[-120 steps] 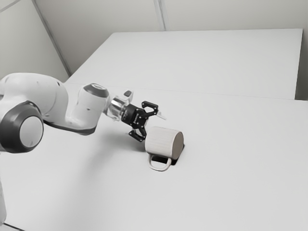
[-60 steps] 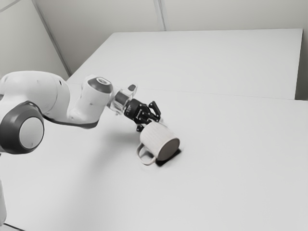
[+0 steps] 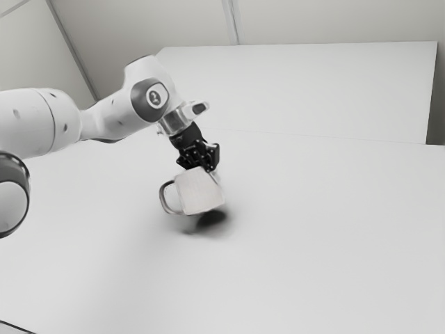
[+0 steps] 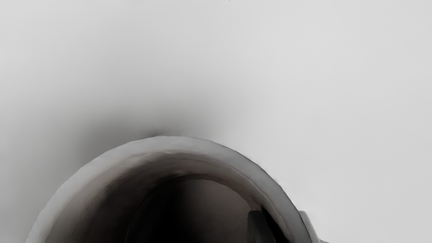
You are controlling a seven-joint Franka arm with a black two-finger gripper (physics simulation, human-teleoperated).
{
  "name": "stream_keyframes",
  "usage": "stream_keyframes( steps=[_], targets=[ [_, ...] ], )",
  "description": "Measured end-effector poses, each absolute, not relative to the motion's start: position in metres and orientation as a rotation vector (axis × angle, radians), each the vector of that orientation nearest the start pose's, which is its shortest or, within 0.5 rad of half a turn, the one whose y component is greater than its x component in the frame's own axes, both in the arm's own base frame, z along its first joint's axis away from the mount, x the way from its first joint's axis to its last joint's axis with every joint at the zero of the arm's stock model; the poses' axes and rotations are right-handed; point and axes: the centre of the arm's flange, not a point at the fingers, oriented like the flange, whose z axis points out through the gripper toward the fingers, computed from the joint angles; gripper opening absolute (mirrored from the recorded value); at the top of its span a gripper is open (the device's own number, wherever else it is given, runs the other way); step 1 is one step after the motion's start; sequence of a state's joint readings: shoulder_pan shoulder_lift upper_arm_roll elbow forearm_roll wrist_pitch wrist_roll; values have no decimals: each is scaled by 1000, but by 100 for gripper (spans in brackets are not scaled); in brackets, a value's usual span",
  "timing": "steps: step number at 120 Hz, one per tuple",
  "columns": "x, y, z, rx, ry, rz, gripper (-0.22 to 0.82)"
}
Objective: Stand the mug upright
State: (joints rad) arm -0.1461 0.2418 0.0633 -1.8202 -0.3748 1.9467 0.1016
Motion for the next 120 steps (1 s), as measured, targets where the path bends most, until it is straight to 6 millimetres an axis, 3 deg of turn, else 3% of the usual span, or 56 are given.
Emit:
stream_keyframes(
  steps=[18,36,77,120],
  targets=[
    [587,-72,405,-3230,175,100,-12],
    [575,-72,403,-3127,197,-45,-12],
    [562,-82,386,-3102,68,-318,-14],
    [570,-87,346,-3109,-66,-309,-15]
  ],
)
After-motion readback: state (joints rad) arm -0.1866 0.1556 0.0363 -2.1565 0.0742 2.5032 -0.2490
